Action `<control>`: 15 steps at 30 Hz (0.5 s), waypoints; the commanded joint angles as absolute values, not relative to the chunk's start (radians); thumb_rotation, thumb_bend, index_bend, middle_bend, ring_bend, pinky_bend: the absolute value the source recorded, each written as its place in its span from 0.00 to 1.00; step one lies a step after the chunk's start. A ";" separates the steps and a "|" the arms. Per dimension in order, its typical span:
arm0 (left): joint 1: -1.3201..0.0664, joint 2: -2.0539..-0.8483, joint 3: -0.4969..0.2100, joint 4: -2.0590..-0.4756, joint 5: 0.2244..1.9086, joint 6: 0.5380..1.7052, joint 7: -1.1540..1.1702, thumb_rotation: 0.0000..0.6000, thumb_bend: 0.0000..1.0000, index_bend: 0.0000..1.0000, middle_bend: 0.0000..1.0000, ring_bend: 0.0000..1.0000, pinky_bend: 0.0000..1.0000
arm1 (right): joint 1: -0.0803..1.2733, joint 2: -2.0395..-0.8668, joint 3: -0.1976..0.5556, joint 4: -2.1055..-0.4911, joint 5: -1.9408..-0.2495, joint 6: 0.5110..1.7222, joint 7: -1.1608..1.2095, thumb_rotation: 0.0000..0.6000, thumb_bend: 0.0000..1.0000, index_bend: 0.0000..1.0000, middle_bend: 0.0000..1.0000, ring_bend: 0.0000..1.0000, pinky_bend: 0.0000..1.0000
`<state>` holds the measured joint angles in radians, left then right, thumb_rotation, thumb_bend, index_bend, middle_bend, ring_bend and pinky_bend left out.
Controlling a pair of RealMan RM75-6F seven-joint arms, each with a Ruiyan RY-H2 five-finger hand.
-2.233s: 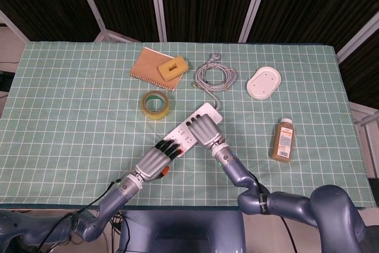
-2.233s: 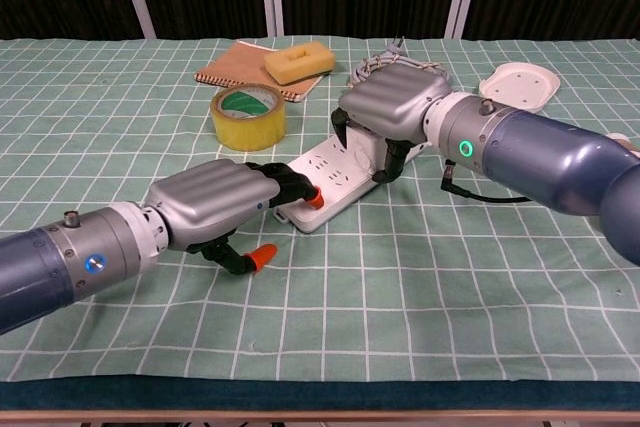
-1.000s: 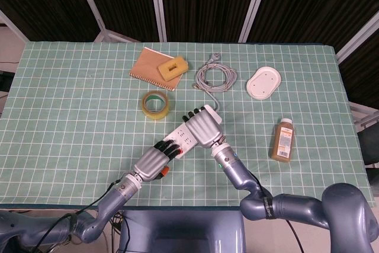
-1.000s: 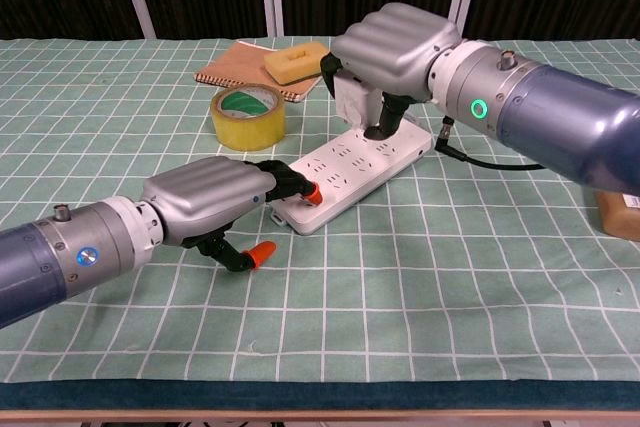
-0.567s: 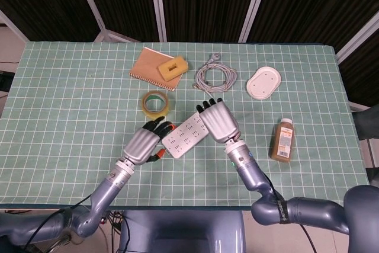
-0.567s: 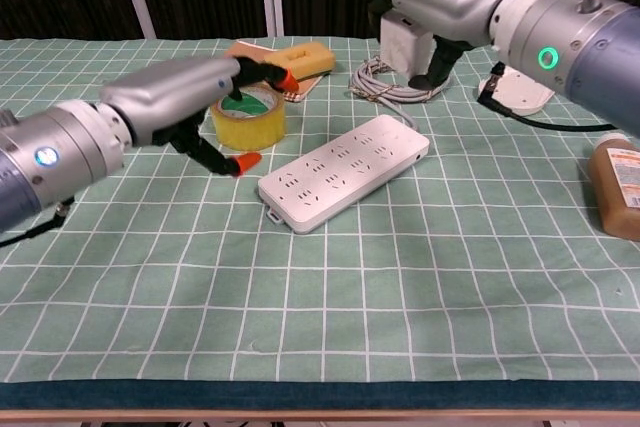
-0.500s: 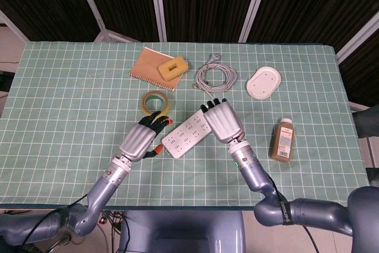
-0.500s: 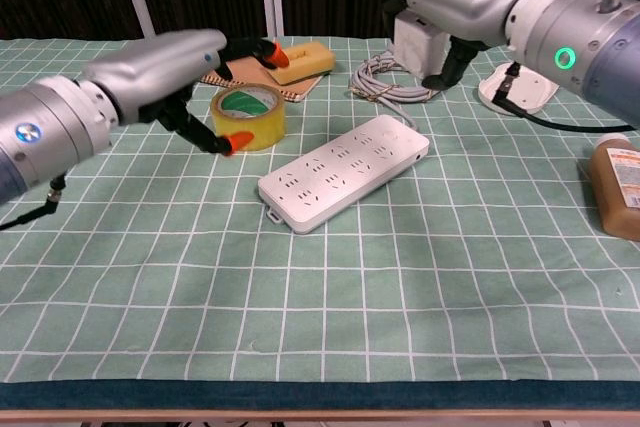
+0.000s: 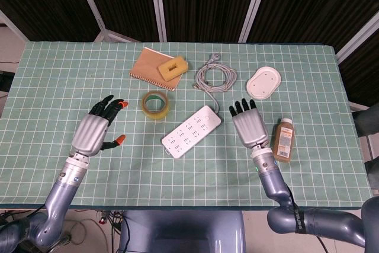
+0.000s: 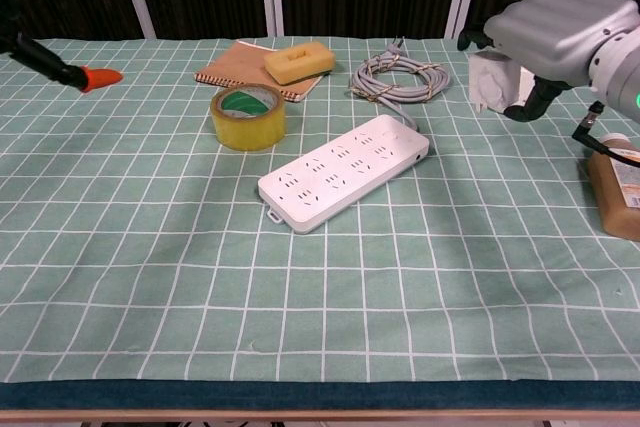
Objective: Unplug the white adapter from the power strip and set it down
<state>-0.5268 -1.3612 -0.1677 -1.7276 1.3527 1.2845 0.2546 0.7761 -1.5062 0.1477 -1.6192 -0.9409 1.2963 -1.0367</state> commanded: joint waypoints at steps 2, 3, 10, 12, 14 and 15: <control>-0.464 -1.316 -0.132 -1.742 1.381 1.343 0.209 1.00 0.18 0.14 0.13 0.05 0.16 | 0.745 -1.499 0.136 -1.640 -0.948 1.339 -1.038 1.00 0.36 0.00 0.00 0.00 0.01; -0.452 -1.308 -0.126 -1.743 1.386 1.355 0.198 1.00 0.18 0.14 0.13 0.05 0.16 | 0.738 -1.494 0.134 -1.648 -0.954 1.348 -1.032 1.00 0.36 0.00 0.00 0.00 0.01; -0.346 -1.254 -0.070 -1.725 1.432 1.460 0.115 1.00 0.17 0.13 0.12 0.05 0.16 | 0.645 -1.412 0.094 -1.741 -1.067 1.427 -0.885 1.00 0.35 0.00 0.00 0.00 0.00; -0.312 -1.242 -0.050 -1.704 1.455 1.498 0.090 1.00 0.14 0.12 0.11 0.05 0.15 | 0.601 -1.383 0.067 -1.759 -1.129 1.457 -0.796 1.00 0.35 0.00 0.00 0.00 0.00; -0.281 -1.233 -0.033 -1.680 1.473 1.529 0.068 1.00 0.07 0.10 0.09 0.05 0.14 | 0.550 -1.358 0.036 -1.765 -1.191 1.494 -0.697 1.00 0.35 0.00 0.00 0.00 0.00; -0.263 -1.228 -0.025 -1.667 1.478 1.547 0.052 1.00 0.05 0.09 0.09 0.04 0.13 | 0.522 -1.345 0.017 -1.762 -1.225 1.514 -0.647 1.00 0.32 0.00 0.00 0.00 0.00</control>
<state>-0.2888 -1.2411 -0.0432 -1.6893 1.4621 1.5211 0.0764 0.6107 -1.3986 0.0746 -1.7382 -1.1178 1.4473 -0.7920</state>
